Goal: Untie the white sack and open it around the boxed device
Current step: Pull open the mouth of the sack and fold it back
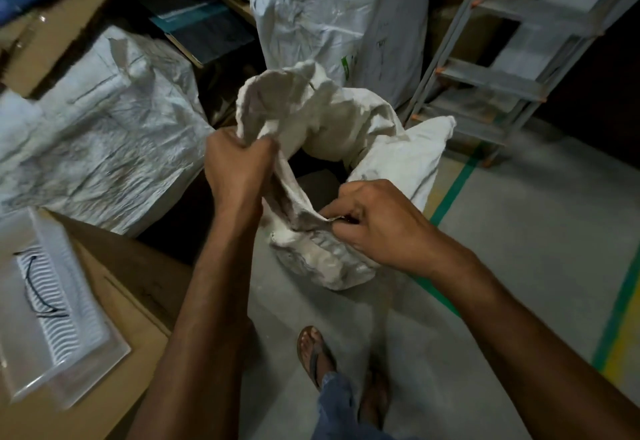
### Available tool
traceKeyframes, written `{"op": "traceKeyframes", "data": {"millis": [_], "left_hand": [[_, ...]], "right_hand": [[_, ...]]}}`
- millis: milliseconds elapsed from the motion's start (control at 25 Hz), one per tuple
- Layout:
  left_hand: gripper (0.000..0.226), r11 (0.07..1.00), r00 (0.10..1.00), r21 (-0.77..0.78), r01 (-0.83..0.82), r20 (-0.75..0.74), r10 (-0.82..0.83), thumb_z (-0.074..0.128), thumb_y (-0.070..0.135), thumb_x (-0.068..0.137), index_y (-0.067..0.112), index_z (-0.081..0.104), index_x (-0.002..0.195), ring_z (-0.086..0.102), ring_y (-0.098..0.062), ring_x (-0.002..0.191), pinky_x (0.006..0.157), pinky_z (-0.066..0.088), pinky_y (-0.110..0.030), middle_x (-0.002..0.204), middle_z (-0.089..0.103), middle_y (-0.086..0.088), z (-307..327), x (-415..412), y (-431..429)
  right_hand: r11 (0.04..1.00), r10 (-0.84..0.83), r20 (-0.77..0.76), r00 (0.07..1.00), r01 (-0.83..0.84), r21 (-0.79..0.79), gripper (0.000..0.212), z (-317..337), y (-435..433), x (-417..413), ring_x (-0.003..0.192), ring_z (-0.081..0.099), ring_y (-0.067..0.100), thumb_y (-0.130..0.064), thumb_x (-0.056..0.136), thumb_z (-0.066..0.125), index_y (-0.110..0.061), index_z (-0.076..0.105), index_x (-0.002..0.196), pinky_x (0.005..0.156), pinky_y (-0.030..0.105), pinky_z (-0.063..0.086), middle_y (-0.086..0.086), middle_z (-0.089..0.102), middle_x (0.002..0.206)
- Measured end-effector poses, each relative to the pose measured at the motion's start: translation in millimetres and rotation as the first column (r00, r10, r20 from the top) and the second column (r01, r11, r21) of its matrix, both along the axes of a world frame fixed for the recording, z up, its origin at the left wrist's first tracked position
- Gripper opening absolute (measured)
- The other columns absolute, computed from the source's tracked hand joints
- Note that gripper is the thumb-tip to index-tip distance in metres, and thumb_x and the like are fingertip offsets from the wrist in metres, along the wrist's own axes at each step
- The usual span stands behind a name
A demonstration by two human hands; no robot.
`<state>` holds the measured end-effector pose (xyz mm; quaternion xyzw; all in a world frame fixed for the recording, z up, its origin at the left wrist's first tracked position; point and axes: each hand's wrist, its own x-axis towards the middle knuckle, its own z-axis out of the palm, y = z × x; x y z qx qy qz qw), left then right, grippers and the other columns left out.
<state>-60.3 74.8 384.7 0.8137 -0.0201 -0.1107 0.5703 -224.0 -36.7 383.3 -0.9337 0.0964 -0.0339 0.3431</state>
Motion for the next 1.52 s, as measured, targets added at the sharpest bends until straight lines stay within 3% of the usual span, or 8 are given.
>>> {"op": "traceKeyframes", "data": {"millis": [160,480,720,960,1080,1240,1360,1520], "left_hand": [[0.024,0.984,0.986,-0.067,-0.166,-0.025,0.165,0.074,0.012,0.076,0.016,0.054,0.064,0.054,0.001,0.040,0.046,0.048,-0.026,0.042,0.056,0.013,20.2,-25.1,50.4],[0.016,0.866,0.987,0.493,0.086,0.075,-0.141,0.067,0.038,0.088,0.023,0.063,0.088,0.058,-0.021,0.075,0.059,0.034,-0.029,0.077,0.059,0.003,-12.6,-41.0,87.7],[0.031,0.787,0.895,0.493,0.372,0.034,-0.444,0.078,0.050,0.081,0.032,0.067,0.104,0.062,-0.008,0.075,0.059,0.040,-0.030,0.078,0.062,0.017,-31.3,-25.4,85.3],[0.037,0.838,0.836,0.045,0.543,-0.119,-0.536,0.064,0.053,0.094,0.018,0.075,0.088,0.068,-0.018,0.076,0.070,0.048,-0.038,0.081,0.073,0.002,-42.1,18.9,91.4],[0.036,0.827,0.915,0.397,0.399,-0.114,-0.387,0.056,0.056,0.097,0.023,0.070,0.099,0.064,-0.029,0.078,0.069,0.048,-0.039,0.085,0.069,0.000,-62.9,47.0,94.6],[0.029,0.834,0.850,0.543,0.101,0.388,-0.356,0.056,0.043,0.100,0.024,0.057,0.122,0.055,-0.021,0.109,0.084,0.052,-0.047,0.124,0.055,-0.001,-70.2,42.9,67.4],[0.071,0.719,0.860,0.676,0.163,0.260,-0.439,0.054,0.073,0.090,0.023,0.048,0.140,0.053,-0.024,0.122,0.090,0.051,-0.046,0.142,0.048,-0.001,-79.5,29.0,33.3],[0.058,0.819,0.923,0.522,0.237,0.141,-0.358,0.065,0.033,0.092,0.030,0.040,0.144,0.066,-0.028,0.109,0.079,0.048,-0.037,0.128,0.065,0.000,-102.7,39.1,20.4]], "right_hand": [[0.998,0.054,0.045,0.997,-0.056,0.029,0.014,15.0,47.3,-16.7,0.060,0.060,0.013,-0.015,0.083,0.062,-0.014,0.076,0.081,0.057,0.036,0.046,0.002,0.065,0.064],[0.993,-0.007,-0.193,0.981,0.030,0.112,0.038,-16.5,50.0,-21.6,0.095,0.067,-0.001,-0.059,0.089,0.065,-0.038,0.071,0.120,0.084,0.030,0.057,-0.016,0.075,0.109],[0.983,-0.057,-0.065,0.996,0.044,-0.179,0.090,-49.5,19.7,37.3,0.134,0.034,0.014,-0.021,0.078,0.081,-0.033,0.033,0.154,0.101,0.029,0.038,-0.009,0.033,0.151],[0.965,-0.174,-0.042,0.984,0.162,-0.205,0.061,-87.8,7.9,96.7,0.120,0.054,0.026,-0.014,0.081,0.072,-0.023,0.054,0.139,0.101,0.042,0.042,0.000,0.062,0.133],[0.957,-0.168,-0.001,0.986,0.162,-0.241,0.042,-93.7,-4.0,118.5,0.105,0.062,0.024,-0.023,0.085,0.072,-0.025,0.063,0.126,0.093,0.039,0.045,-0.003,0.071,0.114],[0.970,-0.185,0.009,0.983,0.184,-0.160,0.037,-98.9,-19.1,145.4,0.096,0.066,0.020,-0.025,0.087,0.069,-0.032,0.063,0.123,0.083,0.035,0.053,-0.005,0.072,0.103],[0.970,-0.224,0.038,0.974,0.226,-0.092,0.038,-102.4,-37.0,160.5,0.095,0.068,0.015,-0.022,0.084,0.070,-0.031,0.065,0.121,0.085,0.034,0.055,-0.008,0.074,0.103],[0.963,-0.249,0.164,0.955,0.263,-0.067,0.037,-116.1,-50.6,164.6,0.096,0.066,0.013,-0.023,0.084,0.073,-0.026,0.066,0.120,0.088,0.037,0.055,-0.009,0.071,0.109]]}}
